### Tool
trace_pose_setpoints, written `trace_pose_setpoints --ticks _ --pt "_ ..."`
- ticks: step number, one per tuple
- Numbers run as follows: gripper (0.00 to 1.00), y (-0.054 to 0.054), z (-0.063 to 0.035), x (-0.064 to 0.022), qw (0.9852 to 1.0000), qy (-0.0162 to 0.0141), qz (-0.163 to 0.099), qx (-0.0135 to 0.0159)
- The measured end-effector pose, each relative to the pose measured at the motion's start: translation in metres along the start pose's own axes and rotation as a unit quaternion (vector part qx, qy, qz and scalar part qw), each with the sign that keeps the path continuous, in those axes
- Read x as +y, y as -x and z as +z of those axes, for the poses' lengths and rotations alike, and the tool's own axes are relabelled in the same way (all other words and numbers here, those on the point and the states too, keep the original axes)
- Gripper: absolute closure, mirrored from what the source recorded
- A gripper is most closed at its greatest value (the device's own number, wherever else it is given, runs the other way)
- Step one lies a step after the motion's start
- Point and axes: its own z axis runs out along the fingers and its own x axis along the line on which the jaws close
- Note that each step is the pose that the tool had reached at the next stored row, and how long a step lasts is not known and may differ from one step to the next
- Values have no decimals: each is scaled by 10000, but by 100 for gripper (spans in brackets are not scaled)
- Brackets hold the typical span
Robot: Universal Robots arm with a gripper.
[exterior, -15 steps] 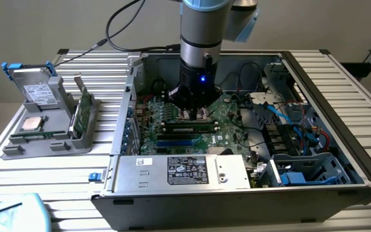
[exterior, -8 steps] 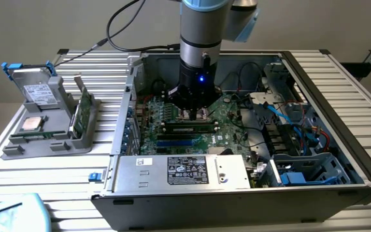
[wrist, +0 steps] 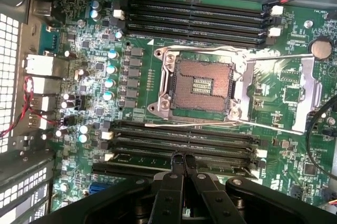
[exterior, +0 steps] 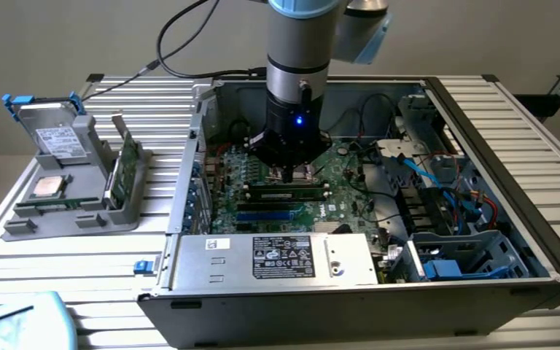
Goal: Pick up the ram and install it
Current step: 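Press down the ram until it locks into place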
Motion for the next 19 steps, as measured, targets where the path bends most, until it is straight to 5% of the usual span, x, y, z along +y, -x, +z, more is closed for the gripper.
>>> trace_pose_setpoints --ticks 9,19 --pt "89 -5 -2 -47 9995 3 303 -15" --pt "89 -6 -3 -57 9973 7 730 -36"
